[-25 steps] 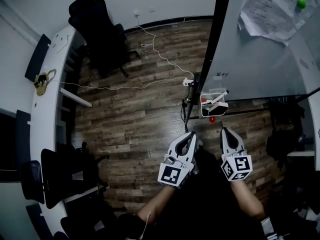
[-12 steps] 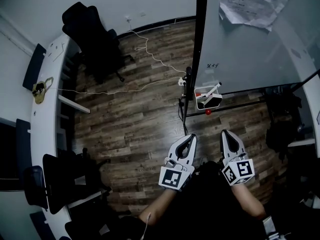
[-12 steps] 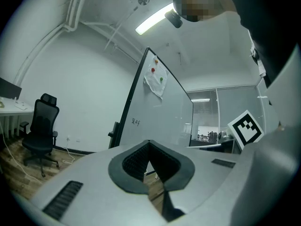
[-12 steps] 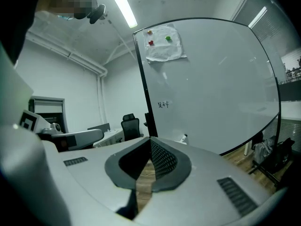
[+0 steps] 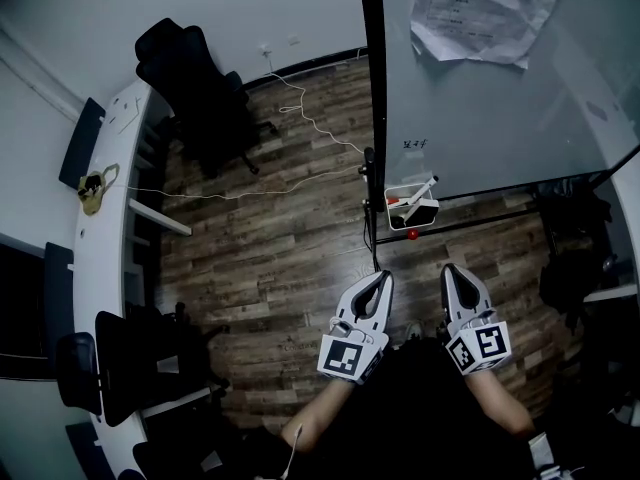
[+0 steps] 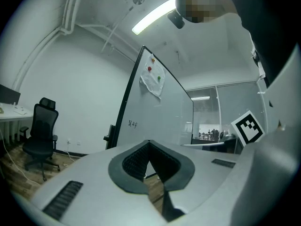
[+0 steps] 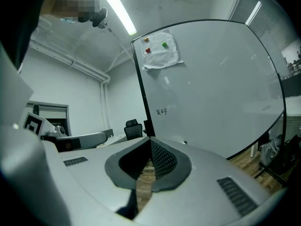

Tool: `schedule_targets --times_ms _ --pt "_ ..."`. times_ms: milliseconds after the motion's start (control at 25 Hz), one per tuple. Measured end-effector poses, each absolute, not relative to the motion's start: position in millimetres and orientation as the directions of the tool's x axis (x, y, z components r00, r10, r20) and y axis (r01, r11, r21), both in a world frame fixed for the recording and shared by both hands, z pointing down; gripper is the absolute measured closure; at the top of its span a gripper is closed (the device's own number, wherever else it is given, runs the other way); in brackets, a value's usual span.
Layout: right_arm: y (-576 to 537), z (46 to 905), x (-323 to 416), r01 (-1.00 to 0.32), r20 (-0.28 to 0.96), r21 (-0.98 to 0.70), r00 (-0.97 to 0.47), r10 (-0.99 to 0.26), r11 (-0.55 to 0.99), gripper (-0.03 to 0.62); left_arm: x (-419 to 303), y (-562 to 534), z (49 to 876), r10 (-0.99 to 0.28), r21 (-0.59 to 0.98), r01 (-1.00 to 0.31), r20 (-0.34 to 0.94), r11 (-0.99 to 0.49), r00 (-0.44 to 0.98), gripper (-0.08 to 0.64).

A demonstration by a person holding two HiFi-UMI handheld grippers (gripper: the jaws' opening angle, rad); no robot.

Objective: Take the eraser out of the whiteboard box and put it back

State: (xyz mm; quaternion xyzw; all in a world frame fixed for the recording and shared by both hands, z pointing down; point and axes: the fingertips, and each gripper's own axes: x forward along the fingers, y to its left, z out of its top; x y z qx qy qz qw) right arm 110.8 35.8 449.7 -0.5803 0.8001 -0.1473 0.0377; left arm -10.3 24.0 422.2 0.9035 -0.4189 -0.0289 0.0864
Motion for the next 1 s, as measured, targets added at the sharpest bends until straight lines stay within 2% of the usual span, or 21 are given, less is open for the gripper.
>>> schedule_targets --times_ms 160,1000 --pt "31.1 445.8 116.9 -0.917 0.088 -0.264 -0.332 -0.939 0.299 0.577 3.1 21.1 416.9 -0.755 0.185 -0.742 -0.007 -0.645 0.655 0.554" --pt "19.7 452.3 128.6 -0.899 0.094 -0.268 -0.382 -0.919 0.346 0.577 27.9 9.0 421.4 -0.762 0.171 -0.753 0.025 -0.635 0.647 0.554"
